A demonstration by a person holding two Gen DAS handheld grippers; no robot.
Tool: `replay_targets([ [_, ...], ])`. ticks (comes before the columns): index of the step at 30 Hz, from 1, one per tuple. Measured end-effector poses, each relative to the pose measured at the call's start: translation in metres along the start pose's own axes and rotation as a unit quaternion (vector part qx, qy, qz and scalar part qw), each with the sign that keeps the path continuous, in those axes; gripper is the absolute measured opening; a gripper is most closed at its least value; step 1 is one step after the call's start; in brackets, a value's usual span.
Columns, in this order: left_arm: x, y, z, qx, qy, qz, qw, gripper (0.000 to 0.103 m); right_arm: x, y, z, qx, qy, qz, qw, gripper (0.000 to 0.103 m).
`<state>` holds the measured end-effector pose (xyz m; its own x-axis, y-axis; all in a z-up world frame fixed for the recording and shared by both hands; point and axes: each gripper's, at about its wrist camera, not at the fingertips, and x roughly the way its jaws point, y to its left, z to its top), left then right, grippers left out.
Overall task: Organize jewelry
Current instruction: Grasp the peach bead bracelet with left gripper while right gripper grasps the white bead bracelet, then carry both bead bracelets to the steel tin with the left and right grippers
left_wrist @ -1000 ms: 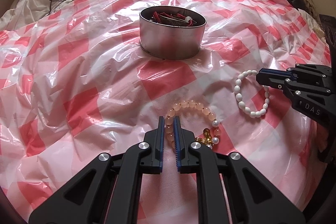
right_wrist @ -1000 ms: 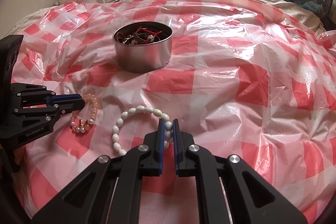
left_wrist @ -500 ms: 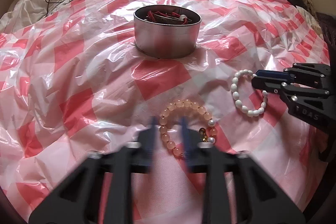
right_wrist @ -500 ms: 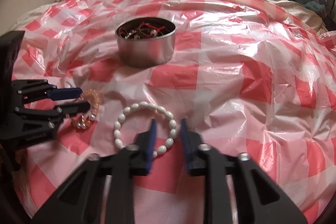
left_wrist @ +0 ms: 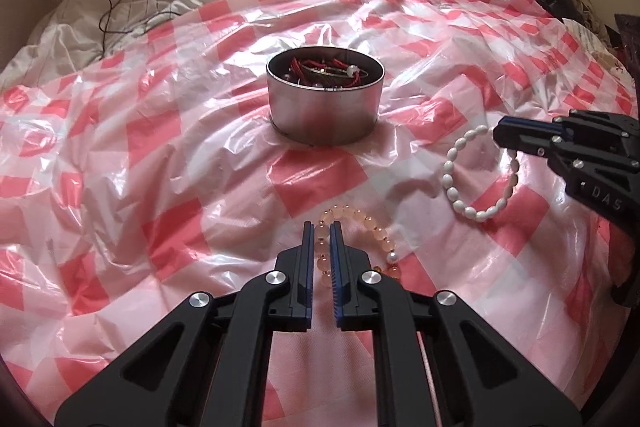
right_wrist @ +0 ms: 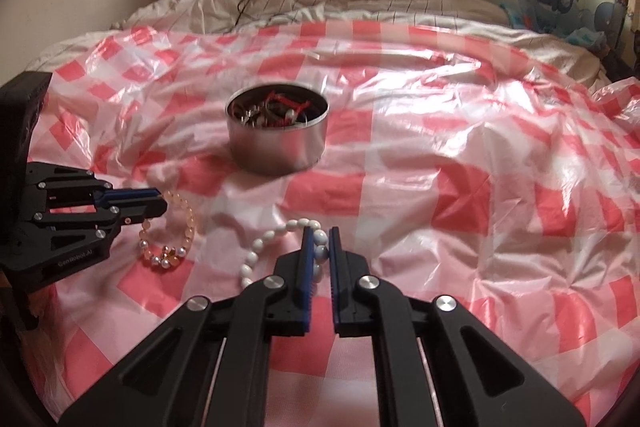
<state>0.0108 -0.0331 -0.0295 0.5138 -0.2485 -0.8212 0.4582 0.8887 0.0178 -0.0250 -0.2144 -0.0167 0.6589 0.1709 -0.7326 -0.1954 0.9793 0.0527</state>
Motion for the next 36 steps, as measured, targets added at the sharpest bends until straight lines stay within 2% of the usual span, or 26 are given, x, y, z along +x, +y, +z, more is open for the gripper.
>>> replay_targets([
  [11, -0.012, -0.005, 0.003, 0.021, -0.02, 0.03, 0.9991, 0.007, -0.023, -0.002, 0.009, 0.005, -0.064, 0.002, 0.998, 0.008],
  [22, -0.017, -0.006, 0.008, 0.023, -0.029, 0.035, 0.9987, 0.007, -0.035, -0.001, 0.012, 0.005, -0.095, 0.014, 0.995, 0.008],
  [30, -0.03, -0.004, 0.019, 0.008, -0.048, 0.004, 0.9988, 0.007, -0.033, 0.001, 0.016, 0.005, -0.1, 0.027, 0.995, 0.008],
  [36, -0.044, 0.002, 0.034, -0.013, -0.066, -0.019, 0.9975, 0.007, -0.033, -0.007, 0.027, 0.026, -0.113, 0.06, 0.992, 0.008],
])
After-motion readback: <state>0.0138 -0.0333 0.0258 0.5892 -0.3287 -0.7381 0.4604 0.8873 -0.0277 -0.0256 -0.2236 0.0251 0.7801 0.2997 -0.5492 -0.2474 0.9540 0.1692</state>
